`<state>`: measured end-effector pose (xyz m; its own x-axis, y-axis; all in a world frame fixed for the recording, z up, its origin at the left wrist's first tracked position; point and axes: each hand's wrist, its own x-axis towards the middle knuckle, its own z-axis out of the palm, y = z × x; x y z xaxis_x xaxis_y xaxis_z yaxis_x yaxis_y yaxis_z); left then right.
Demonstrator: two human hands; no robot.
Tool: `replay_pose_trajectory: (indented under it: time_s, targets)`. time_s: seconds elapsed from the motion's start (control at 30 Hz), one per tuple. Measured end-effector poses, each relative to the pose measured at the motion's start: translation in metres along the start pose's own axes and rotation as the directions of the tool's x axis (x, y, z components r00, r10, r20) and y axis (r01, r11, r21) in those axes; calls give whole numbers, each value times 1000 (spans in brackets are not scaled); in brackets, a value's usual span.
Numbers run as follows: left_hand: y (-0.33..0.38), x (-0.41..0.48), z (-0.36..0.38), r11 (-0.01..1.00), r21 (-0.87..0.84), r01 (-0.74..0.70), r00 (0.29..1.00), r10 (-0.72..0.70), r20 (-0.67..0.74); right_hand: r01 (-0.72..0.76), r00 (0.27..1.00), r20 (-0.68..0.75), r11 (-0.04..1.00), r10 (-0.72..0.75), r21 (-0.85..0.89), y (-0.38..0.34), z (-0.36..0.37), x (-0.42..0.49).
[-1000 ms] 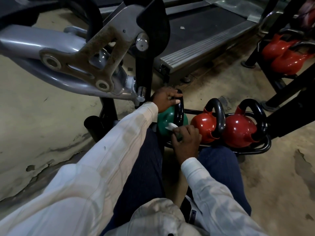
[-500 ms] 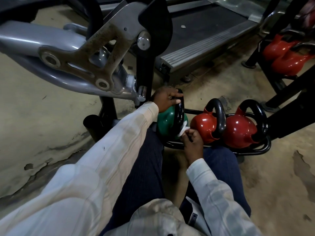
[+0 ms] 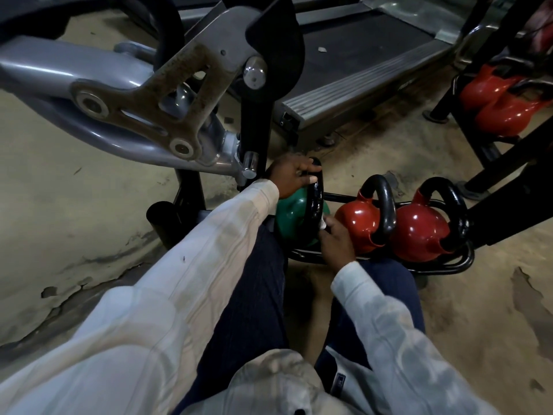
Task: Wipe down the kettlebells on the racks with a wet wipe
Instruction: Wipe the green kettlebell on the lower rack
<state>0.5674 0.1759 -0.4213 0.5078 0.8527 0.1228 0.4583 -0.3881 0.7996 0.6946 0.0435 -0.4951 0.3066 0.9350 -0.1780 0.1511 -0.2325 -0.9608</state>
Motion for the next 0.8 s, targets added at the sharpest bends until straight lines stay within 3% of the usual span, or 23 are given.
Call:
replay_pose_trajectory:
  time_s: [0.07,0.17,0.27,0.33,0.4,0.43,0.5,0.63,0.73,0.8]
  targets:
    - [-1,0,0,1000,-1,-2,1000,2,-2,19,994,-109,998,-26,-67,12,4,-16]
    - [-1,1,1,1000,-5,-10,1000,10,-11,155,961,-196,965,-197,-210,19,12,-32]
    - [-1,0,0,1000,-3,-17,1000,17,-23,197,907,-291,917,-305,-346,6,15,-44]
    - [-1,0,0,1000,1,-24,1000,24,-18,335,803,-231,736,-550,-589,1,9,-46]
    - [-1,-1,0,1000,7,-25,1000,25,-13,451,679,-14,431,-734,-782,-3,2,-39]
    - [-1,-1,0,1000,10,-24,1000,24,-11,456,673,70,339,-737,-823,-7,0,-34]
    - [-1,-1,0,1000,10,-28,1000,28,-7,418,738,186,222,-649,-881,-17,3,-29]
    - [0,-1,-1,1000,-10,-11,1000,11,-13,325,898,316,-22,-307,-945,-48,20,-23]
    - [1,-3,-1,1000,-16,-1,1000,1,-8,353,914,370,-127,-164,-927,-58,22,-22]
    - [1,-4,-1,1000,-20,-9,1000,9,-9,421,878,442,-140,-183,-896,-51,11,-25]
